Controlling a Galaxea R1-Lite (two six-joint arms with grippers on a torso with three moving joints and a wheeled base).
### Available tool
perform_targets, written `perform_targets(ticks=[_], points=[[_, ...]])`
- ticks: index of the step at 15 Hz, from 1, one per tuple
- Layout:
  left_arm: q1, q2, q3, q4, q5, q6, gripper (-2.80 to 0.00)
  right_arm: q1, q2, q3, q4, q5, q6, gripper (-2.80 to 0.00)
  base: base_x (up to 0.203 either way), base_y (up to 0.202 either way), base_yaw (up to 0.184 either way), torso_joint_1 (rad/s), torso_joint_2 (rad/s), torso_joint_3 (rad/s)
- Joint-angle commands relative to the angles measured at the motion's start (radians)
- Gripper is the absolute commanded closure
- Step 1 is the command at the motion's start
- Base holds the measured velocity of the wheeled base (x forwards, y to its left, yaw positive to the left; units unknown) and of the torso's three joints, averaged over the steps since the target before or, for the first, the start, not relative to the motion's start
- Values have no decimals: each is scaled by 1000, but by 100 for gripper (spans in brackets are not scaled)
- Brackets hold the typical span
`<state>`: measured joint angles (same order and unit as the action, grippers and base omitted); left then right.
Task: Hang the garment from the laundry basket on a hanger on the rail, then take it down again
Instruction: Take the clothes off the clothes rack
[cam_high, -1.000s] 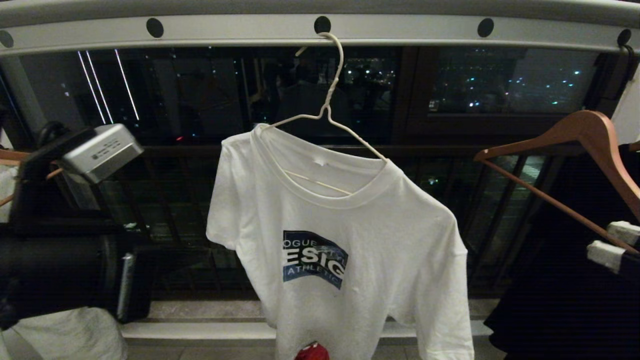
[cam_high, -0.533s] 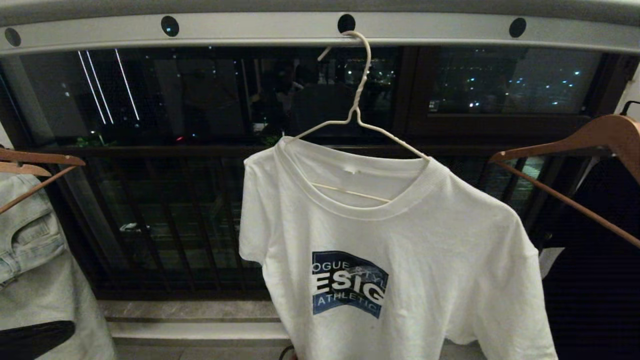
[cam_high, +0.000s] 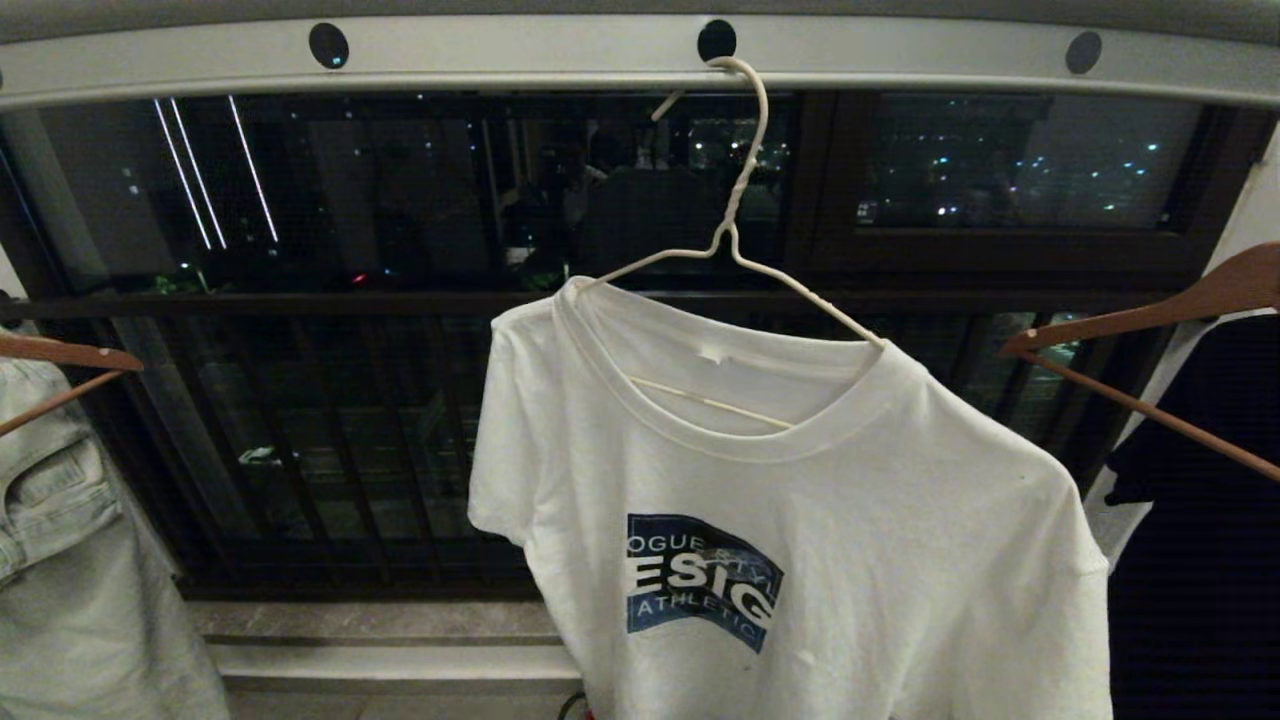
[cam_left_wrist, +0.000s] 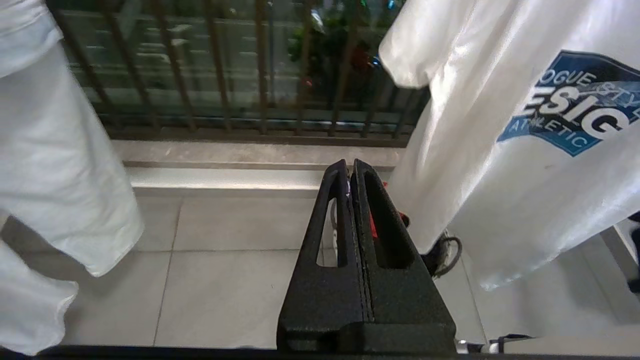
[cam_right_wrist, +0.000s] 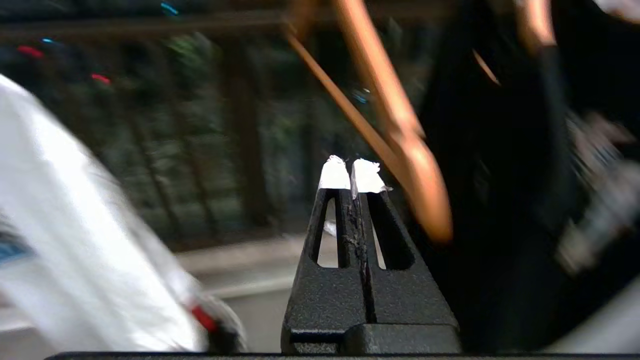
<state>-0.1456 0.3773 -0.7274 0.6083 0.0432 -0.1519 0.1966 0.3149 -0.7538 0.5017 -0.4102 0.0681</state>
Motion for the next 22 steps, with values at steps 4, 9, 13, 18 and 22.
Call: perform_targets(ticks=[4, 9, 13, 18, 22], points=[[144, -124, 60, 17, -120, 17, 0, -104, -20, -13, 97, 22, 6, 0, 0, 0, 0, 0, 0, 0], [157, -267, 316, -60, -140, 64, 0, -112, -41, 178, 73, 84, 57, 0, 0, 0, 0, 0, 0, 0], [149, -376, 520, -301, -137, 109, 0, -172, -111, 256, 32, 127, -25, 0, 0, 0, 0, 0, 0, 0], [149, -376, 602, -468, -80, 160, 0, -180, -320, 526, -209, 369, -108, 0, 0, 0, 0, 0, 0, 0], [149, -376, 682, -619, 53, 304, 0, -181, -314, 719, -485, 404, -262, 0, 0, 0, 0, 0, 0, 0]])
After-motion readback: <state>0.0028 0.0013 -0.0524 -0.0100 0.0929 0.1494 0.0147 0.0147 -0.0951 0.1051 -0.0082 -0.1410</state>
